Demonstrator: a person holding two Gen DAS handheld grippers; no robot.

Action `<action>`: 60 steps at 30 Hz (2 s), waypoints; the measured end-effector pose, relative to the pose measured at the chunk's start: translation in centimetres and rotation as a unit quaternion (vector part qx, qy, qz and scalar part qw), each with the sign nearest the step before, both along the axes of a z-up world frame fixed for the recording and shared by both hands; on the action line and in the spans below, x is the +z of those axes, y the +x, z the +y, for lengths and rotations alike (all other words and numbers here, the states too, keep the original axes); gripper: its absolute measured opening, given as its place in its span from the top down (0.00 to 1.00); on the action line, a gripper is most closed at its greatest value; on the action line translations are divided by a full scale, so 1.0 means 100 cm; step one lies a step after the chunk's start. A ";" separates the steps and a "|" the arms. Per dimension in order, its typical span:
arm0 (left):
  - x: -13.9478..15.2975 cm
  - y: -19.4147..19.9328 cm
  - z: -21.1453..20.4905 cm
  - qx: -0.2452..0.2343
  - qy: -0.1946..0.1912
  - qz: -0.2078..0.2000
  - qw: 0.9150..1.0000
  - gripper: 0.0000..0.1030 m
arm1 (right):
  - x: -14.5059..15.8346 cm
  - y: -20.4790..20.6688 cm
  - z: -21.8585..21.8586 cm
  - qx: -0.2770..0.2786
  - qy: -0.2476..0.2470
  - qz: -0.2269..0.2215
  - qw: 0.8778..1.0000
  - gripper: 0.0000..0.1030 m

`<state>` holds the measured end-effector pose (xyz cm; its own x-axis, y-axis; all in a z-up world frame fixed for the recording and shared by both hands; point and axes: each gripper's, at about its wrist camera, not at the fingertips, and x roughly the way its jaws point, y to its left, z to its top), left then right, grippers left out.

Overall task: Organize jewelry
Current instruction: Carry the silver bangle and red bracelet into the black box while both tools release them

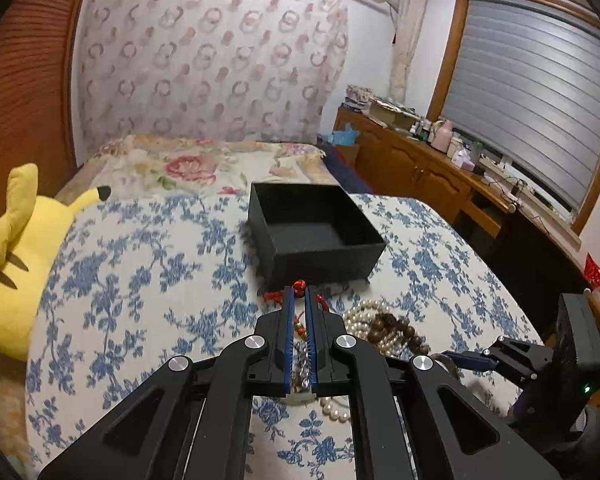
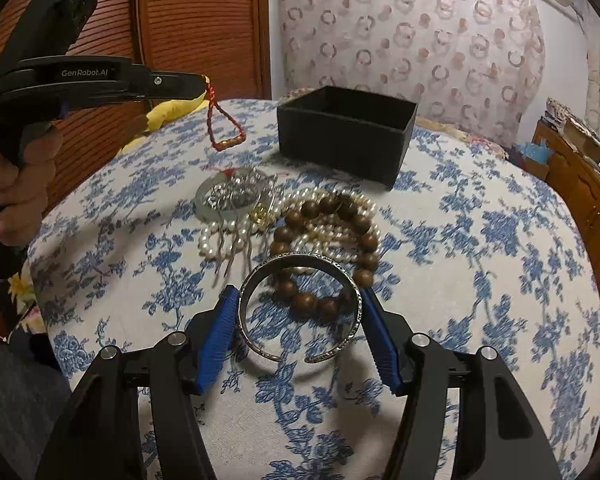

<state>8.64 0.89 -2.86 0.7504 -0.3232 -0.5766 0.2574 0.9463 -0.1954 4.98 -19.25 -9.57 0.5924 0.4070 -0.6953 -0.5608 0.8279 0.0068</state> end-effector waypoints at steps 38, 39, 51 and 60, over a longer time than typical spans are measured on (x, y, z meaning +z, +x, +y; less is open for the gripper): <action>0.021 0.082 -0.013 0.016 0.029 -0.010 0.999 0.95 | 0.044 0.164 0.034 -0.001 0.039 -0.028 0.999 0.37; 0.021 0.084 -0.015 0.015 0.031 -0.009 0.999 0.95 | 0.046 0.162 0.031 -0.002 0.044 -0.030 0.999 0.37; 0.012 0.112 -0.040 0.004 0.034 0.009 0.999 0.95 | 0.061 0.130 -0.017 -0.029 0.059 -0.046 0.997 0.36; 0.008 0.105 -0.042 0.010 0.050 0.008 0.999 0.63 | 0.052 0.106 -0.023 -0.019 0.064 -0.038 0.997 0.36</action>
